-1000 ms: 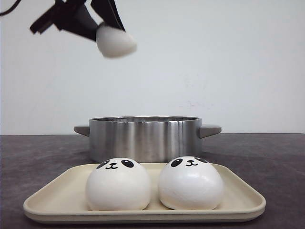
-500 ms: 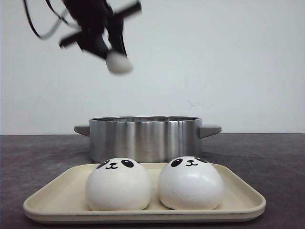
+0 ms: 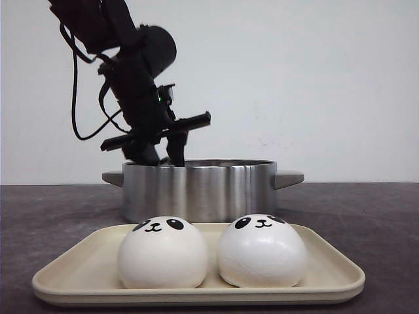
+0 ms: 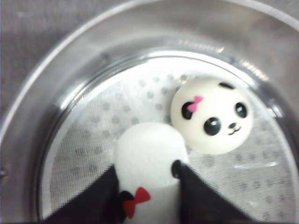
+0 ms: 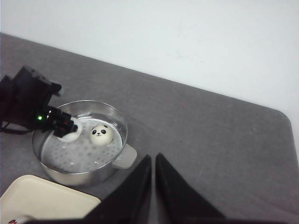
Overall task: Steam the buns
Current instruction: 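Lift the bun with the left gripper into the pot and open it, then reach the right gripper down and grasp the front bun on the tray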
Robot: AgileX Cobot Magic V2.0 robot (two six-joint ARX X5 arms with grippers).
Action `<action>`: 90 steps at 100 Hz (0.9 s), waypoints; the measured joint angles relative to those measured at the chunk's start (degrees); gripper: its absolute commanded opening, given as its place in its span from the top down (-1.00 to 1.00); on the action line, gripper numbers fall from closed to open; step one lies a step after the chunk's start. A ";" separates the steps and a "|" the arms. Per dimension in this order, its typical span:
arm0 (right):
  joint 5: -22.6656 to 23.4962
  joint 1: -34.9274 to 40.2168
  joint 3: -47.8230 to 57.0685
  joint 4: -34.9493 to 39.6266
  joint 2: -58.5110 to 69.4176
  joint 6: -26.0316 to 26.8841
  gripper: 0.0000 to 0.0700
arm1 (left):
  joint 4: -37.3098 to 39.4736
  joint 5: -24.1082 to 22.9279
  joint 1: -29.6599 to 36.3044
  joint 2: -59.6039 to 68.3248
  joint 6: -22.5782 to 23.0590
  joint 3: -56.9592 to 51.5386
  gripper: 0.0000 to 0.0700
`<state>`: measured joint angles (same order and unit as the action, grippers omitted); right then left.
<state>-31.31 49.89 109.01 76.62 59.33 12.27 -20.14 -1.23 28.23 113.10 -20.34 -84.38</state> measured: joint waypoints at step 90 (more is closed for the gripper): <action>5.20 -0.07 -29.33 -13.59 1.38 6.16 0.98 | -14.16 0.28 3.17 -21.00 1.49 -6.49 -0.67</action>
<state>-26.11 49.82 79.68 63.02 60.71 18.44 -34.30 -0.95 31.40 92.09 -18.85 -90.87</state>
